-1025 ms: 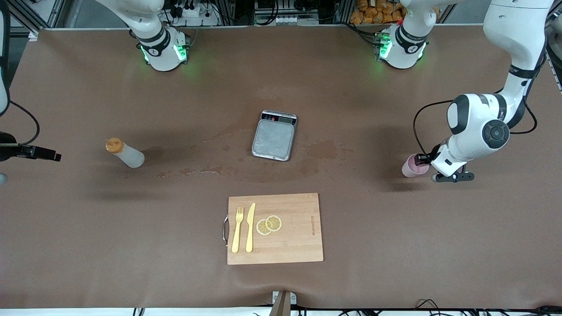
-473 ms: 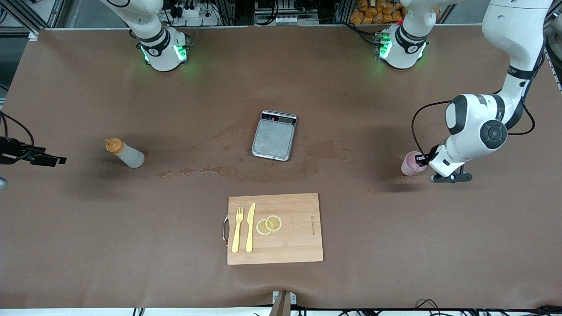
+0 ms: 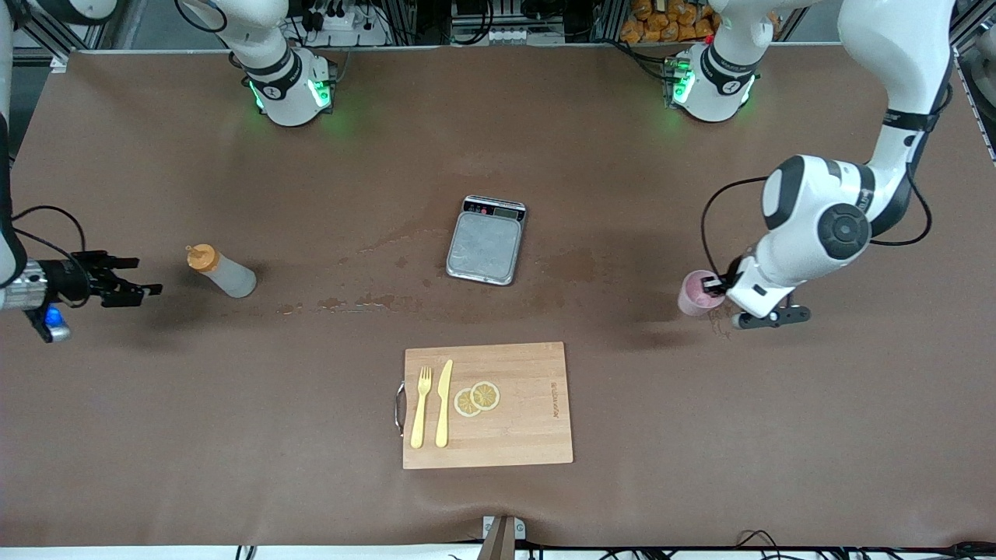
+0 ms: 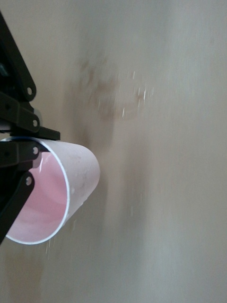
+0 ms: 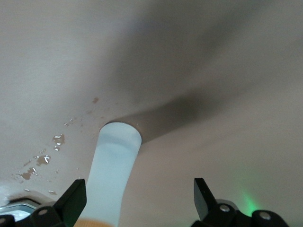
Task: Add sauce to pink cup with both arms
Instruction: 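Carry the pink cup with the left gripper while the right gripper grasps the bottle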
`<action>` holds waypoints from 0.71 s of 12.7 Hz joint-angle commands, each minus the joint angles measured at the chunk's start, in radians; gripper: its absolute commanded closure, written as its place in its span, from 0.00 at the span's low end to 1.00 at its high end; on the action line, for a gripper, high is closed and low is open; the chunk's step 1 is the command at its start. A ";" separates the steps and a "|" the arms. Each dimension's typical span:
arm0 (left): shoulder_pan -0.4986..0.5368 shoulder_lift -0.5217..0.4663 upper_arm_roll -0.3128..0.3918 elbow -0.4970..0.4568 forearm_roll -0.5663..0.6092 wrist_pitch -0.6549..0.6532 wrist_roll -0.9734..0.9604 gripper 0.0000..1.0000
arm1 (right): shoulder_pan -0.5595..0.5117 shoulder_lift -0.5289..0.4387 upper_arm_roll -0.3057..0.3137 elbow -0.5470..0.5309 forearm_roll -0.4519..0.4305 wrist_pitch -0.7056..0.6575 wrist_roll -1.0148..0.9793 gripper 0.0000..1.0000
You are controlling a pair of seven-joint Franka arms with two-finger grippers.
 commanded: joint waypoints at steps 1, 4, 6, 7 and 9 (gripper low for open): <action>-0.064 0.010 -0.069 0.074 0.008 -0.046 -0.193 1.00 | -0.038 0.100 0.018 0.052 0.046 -0.035 0.079 0.00; -0.196 0.052 -0.067 0.180 0.015 -0.123 -0.374 1.00 | -0.038 0.139 0.018 0.049 0.147 -0.093 0.206 0.00; -0.270 0.076 -0.067 0.250 0.016 -0.154 -0.485 1.00 | -0.038 0.156 0.018 0.048 0.186 -0.124 0.234 0.00; -0.302 0.086 -0.067 0.272 0.019 -0.163 -0.514 1.00 | -0.039 0.159 0.018 0.048 0.201 -0.134 0.263 0.00; -0.353 0.110 -0.067 0.301 0.021 -0.163 -0.575 1.00 | -0.038 0.160 0.018 0.048 0.213 -0.160 0.295 0.00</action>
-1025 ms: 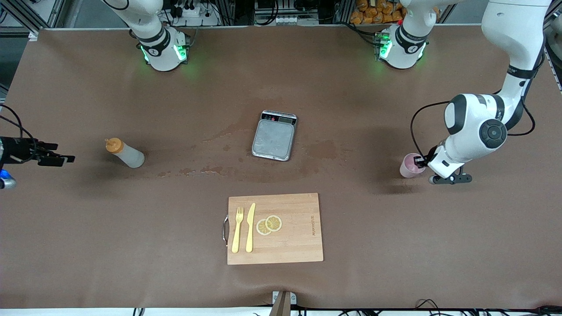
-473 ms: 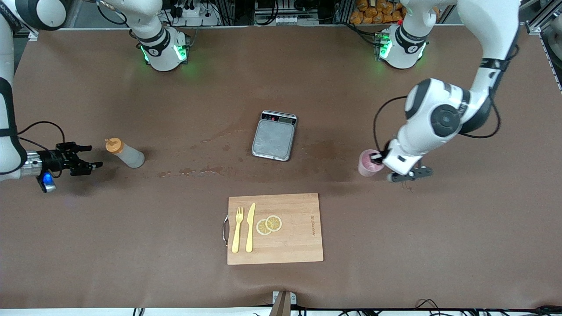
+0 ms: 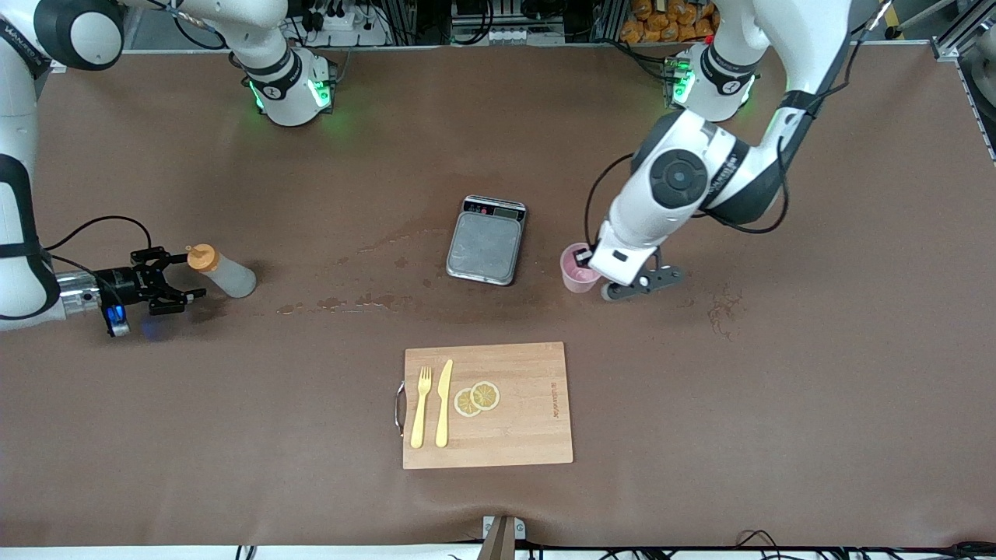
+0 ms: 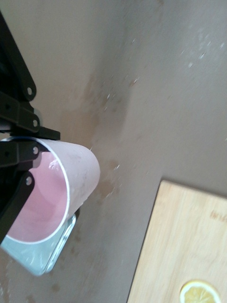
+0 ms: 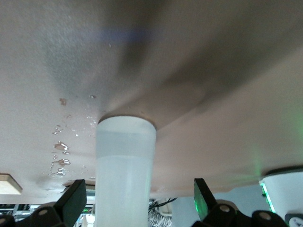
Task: Add sauce to pink cup with both arms
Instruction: 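Carry the pink cup with the left gripper while the right gripper grasps the bottle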
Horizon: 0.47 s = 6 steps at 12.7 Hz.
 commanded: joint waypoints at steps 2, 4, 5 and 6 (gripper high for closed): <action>-0.114 0.080 0.010 0.100 0.024 -0.030 -0.146 1.00 | -0.017 0.030 0.012 0.028 0.057 -0.057 0.060 0.00; -0.164 0.121 0.013 0.142 0.024 -0.030 -0.188 1.00 | -0.017 0.050 0.012 0.026 0.065 -0.070 0.060 0.00; -0.196 0.144 0.014 0.165 0.022 -0.030 -0.209 1.00 | -0.014 0.051 0.014 0.025 0.070 -0.070 0.062 0.00; -0.222 0.157 0.014 0.174 0.022 -0.030 -0.245 1.00 | -0.015 0.055 0.014 0.023 0.071 -0.070 0.060 0.00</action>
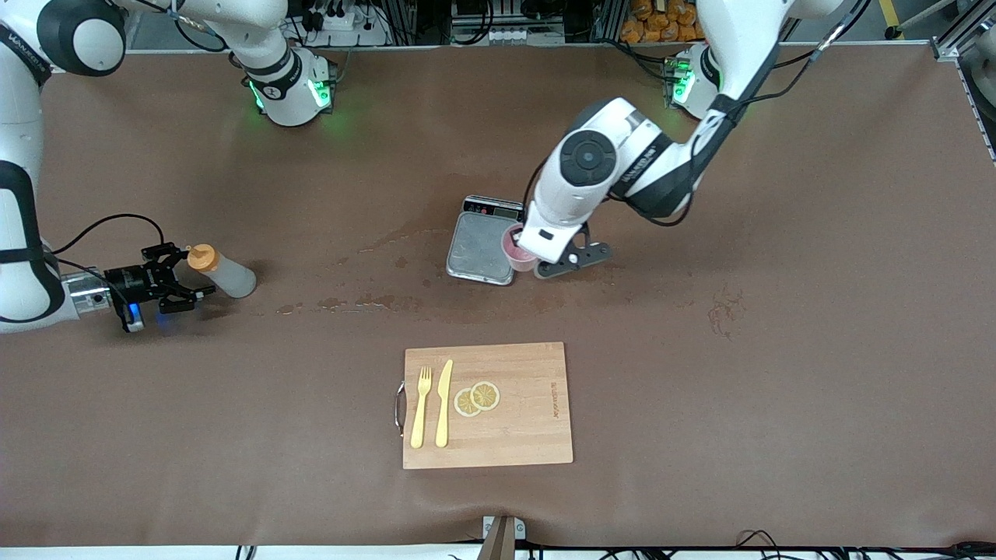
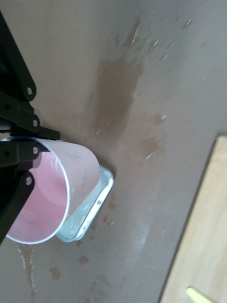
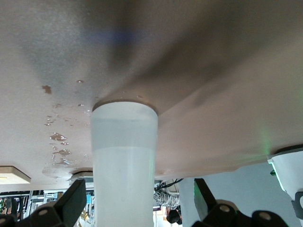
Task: Add sauce to pink cup with both arms
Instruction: 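Carry the pink cup with the left gripper while the right gripper grasps the bottle, then set the pink cup on the silver scale and open the left gripper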
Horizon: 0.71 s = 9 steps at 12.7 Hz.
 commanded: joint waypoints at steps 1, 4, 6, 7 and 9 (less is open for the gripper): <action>-0.055 0.065 0.010 0.071 0.022 -0.027 -0.078 1.00 | -0.015 0.031 0.013 0.022 0.028 -0.020 0.023 0.00; -0.113 0.096 0.013 0.071 0.023 -0.013 -0.143 1.00 | -0.017 0.042 0.013 0.017 0.051 -0.049 0.019 0.05; -0.139 0.114 0.013 0.073 0.023 -0.002 -0.144 1.00 | -0.018 0.050 0.013 0.015 0.070 -0.064 0.017 0.04; -0.144 0.123 0.013 0.073 0.025 -0.001 -0.146 1.00 | -0.017 0.051 0.013 0.014 0.073 -0.073 0.017 0.04; -0.164 0.134 0.013 0.073 0.033 0.019 -0.146 1.00 | -0.018 0.051 0.013 0.014 0.073 -0.075 0.017 0.33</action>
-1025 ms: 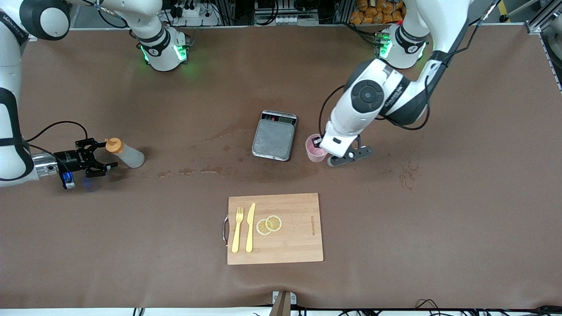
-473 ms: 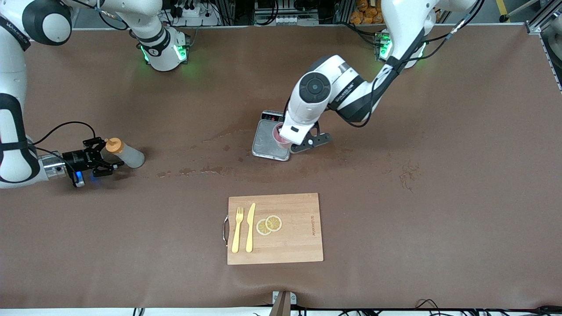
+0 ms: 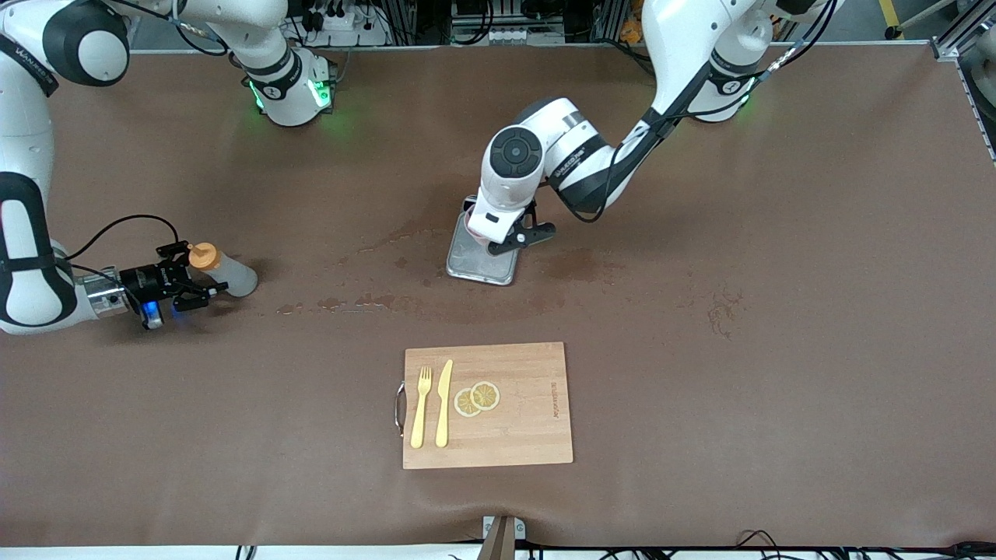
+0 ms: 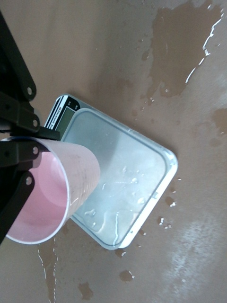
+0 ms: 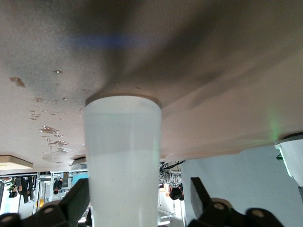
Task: Add sauce to pink cup with both arms
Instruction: 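Set the pink cup on the silver scale and open the left gripper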
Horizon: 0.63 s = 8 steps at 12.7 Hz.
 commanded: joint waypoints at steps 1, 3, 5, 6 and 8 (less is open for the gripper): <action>-0.023 0.026 0.009 0.029 0.034 0.027 -0.023 1.00 | -0.018 0.014 0.013 0.014 0.020 -0.018 0.017 0.36; -0.023 0.049 0.009 0.029 0.069 0.068 -0.024 1.00 | -0.017 0.020 0.013 0.014 0.020 -0.019 0.017 0.33; -0.020 0.061 0.011 0.029 0.106 0.084 -0.024 1.00 | -0.015 0.020 0.014 0.014 0.020 -0.019 0.017 0.05; -0.017 0.069 0.011 0.028 0.118 0.096 -0.024 1.00 | -0.015 0.020 0.016 0.012 0.020 -0.019 0.017 0.04; -0.017 0.084 0.011 0.028 0.124 0.108 -0.024 1.00 | -0.010 0.020 0.016 0.011 0.020 -0.027 0.017 0.04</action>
